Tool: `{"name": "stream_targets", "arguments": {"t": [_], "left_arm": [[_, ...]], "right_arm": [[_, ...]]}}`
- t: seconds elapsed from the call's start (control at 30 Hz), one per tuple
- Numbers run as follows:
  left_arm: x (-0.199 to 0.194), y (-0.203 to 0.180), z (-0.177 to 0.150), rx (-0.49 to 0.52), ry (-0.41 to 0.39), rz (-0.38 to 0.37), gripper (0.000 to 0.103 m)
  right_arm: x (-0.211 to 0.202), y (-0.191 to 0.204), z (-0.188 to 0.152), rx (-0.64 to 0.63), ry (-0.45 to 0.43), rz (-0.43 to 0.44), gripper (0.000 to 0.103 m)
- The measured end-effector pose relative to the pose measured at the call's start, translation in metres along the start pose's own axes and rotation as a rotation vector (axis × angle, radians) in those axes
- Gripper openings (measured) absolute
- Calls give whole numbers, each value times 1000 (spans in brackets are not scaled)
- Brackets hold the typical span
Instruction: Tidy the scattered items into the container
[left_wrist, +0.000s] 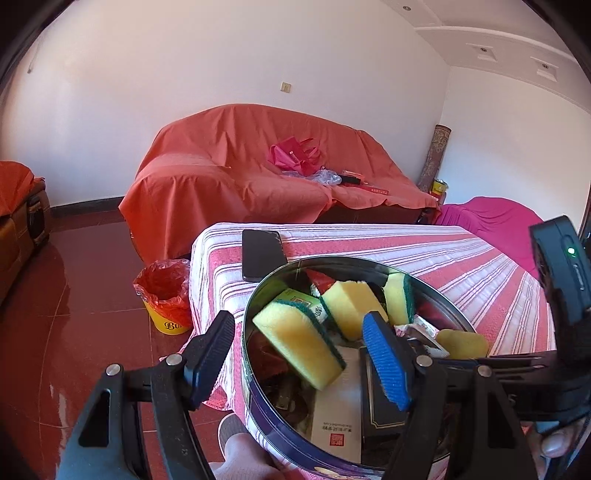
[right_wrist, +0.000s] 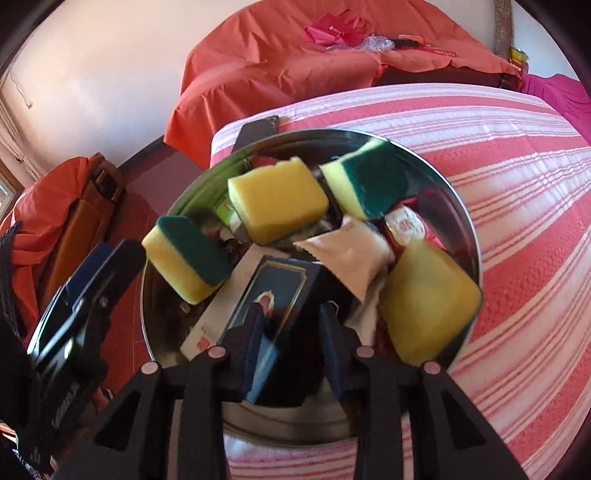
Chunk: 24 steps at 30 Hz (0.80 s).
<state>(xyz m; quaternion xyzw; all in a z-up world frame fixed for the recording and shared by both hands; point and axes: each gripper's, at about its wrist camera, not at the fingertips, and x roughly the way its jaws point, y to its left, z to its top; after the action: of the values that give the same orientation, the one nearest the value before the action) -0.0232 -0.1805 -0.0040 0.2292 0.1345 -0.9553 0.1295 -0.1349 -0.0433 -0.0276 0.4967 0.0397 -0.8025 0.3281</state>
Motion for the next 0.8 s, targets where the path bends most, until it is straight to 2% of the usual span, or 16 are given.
{"name": "stream_targets", "arguments": {"t": [0.07,0.13,0.2,0.23,0.33,0.4,0.47,0.57,0.63,0.8], "left_arm": [[2,-2,0,10,10,-5,74],[0,-1,0,10,-1,-12,74],[-4,4,4,-16,-24,-13,74],[-6,7,7,-35,-39,-10,74],[-1,20,19,-96,-50,-21,74],[16,24,25,-115,2,-76,74],[37,20,26,-92,88,-164,74],[58,4,15,-32,193,-219,74],[60,-5,6,-18,223,-252,74],[43,-2,4,-32,210,-255,74]], "right_arm": [[8,1,5,-14,-4,-8,32],[2,-5,4,14,-14,25,33],[-19,-14,-3,65,-69,77,33],[-32,-18,-7,79,-112,76,33],[-58,-27,-12,81,-191,-38,33],[-59,-32,-8,84,-187,-130,31],[-50,-37,-2,98,-153,-173,25],[-35,-38,4,86,-111,-214,24],[-31,-35,4,70,-99,-187,24],[-33,-22,3,21,-102,-91,26]]}}
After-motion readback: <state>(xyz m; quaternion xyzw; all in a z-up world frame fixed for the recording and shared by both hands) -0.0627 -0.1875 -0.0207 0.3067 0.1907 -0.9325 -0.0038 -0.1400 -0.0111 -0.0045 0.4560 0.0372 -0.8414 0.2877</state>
